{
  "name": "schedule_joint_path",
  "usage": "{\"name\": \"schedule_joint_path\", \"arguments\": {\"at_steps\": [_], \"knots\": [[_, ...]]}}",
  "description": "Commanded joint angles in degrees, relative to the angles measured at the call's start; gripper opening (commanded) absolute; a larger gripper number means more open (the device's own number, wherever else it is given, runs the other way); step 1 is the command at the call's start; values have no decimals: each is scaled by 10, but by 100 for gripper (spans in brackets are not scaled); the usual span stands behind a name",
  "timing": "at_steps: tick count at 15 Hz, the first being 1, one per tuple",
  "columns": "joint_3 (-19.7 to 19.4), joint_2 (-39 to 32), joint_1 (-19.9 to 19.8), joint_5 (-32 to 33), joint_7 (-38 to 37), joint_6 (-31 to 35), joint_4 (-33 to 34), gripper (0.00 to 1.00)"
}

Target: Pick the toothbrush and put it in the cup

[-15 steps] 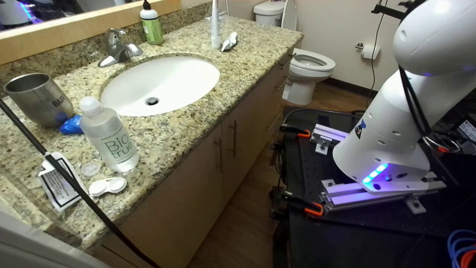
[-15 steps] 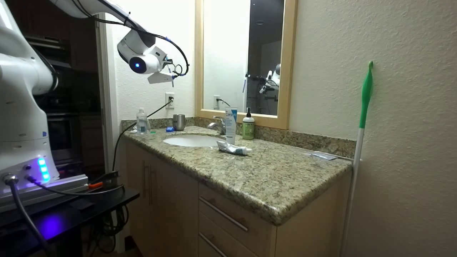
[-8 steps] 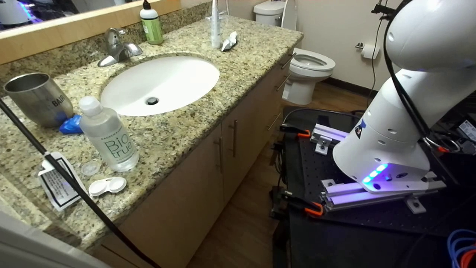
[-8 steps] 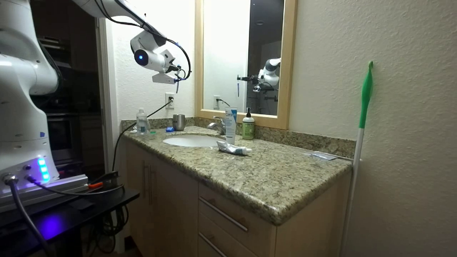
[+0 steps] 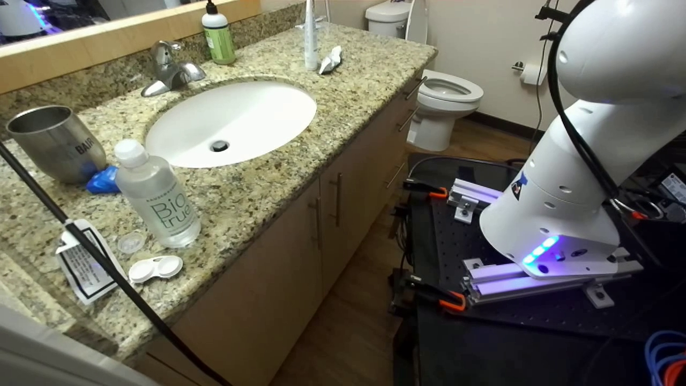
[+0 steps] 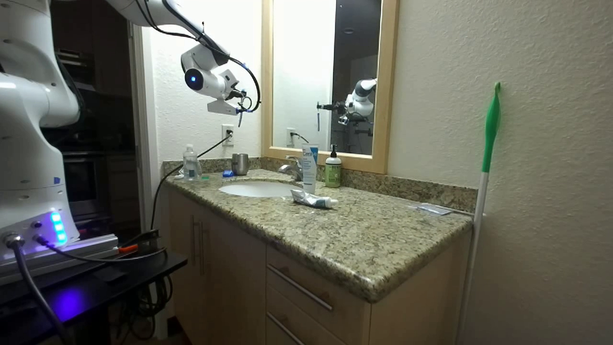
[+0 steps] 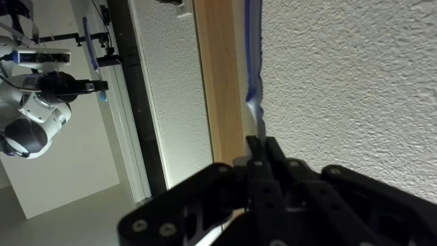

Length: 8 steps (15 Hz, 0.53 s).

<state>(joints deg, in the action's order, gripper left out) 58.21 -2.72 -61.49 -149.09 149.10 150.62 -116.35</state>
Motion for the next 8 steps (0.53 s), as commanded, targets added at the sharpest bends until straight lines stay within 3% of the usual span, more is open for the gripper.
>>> {"name": "schedule_joint_path", "arguments": {"at_steps": [1, 2, 3, 7, 8], "knots": [[-31, 44, 23, 3, 3, -53, -46, 1], [-34, 55, 30, -12, 3, -58, -51, 1], [-15, 11, 15, 2, 3, -35, -22, 6], [-23, 39, 25, 0, -1, -44, -36, 6], [-21, 45, 22, 0, -1, -40, -43, 1]]}}
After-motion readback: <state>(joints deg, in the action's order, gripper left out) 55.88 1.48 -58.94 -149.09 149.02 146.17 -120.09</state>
